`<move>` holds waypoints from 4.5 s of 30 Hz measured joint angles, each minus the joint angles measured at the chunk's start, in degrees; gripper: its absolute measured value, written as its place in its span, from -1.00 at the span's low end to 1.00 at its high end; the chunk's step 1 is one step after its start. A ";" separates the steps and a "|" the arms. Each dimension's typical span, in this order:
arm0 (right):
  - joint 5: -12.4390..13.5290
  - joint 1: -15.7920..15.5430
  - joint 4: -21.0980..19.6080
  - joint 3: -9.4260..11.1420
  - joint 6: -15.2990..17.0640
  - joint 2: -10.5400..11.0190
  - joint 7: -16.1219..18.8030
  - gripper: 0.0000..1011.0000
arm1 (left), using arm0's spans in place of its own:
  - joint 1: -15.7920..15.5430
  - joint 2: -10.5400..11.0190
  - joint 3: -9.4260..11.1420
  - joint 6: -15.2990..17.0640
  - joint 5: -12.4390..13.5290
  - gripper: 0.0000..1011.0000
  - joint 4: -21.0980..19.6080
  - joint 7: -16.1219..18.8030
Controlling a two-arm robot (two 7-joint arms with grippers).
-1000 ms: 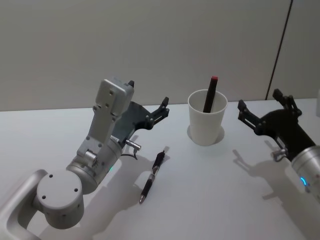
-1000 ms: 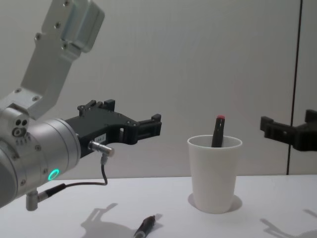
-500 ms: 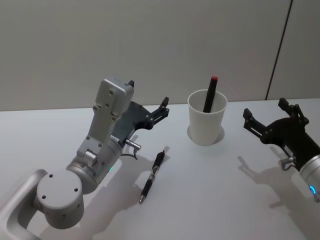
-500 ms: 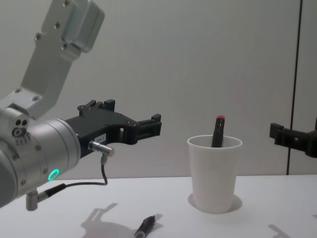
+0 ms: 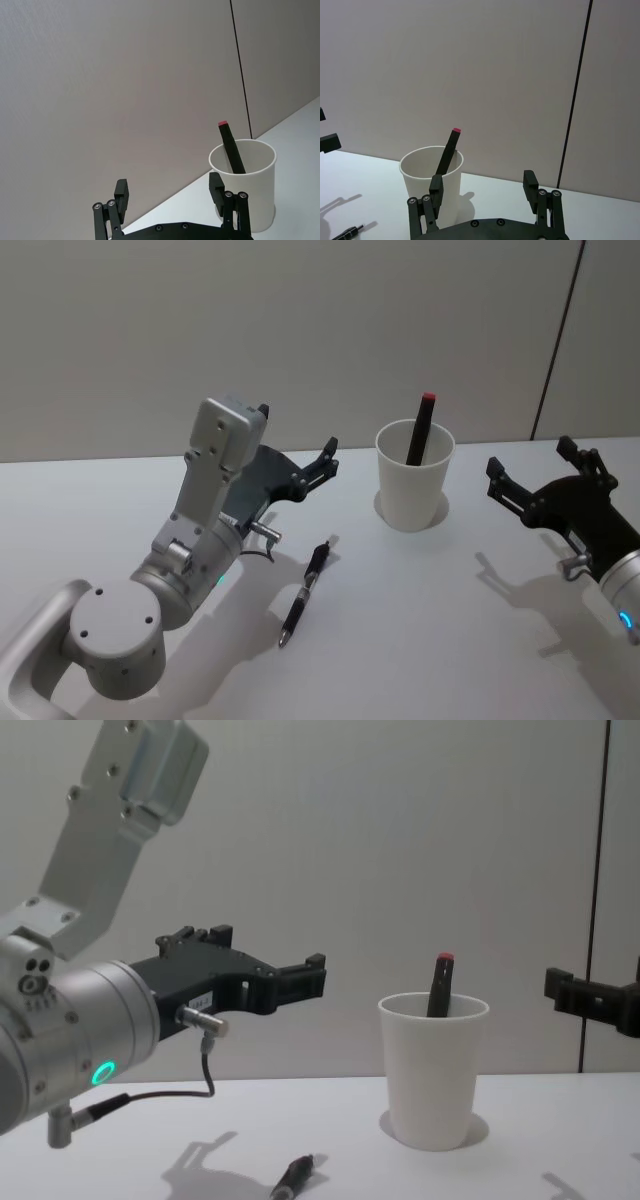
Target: Place the pen into the pen holder.
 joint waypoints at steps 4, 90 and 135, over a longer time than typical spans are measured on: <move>0.00 0.00 0.00 0.00 -0.01 0.00 0.01 0.98 | 0.59 0.67 -0.29 1.61 -1.15 0.98 -1.36 -0.45; -0.03 0.00 0.01 -0.01 -0.02 0.00 0.03 0.98 | 14.23 3.08 0.36 30.10 -10.40 0.98 -15.95 5.80; -0.02 0.00 0.01 -0.01 -0.02 0.00 0.03 0.98 | 12.90 -0.21 -0.34 34.99 -8.73 0.86 -13.82 5.23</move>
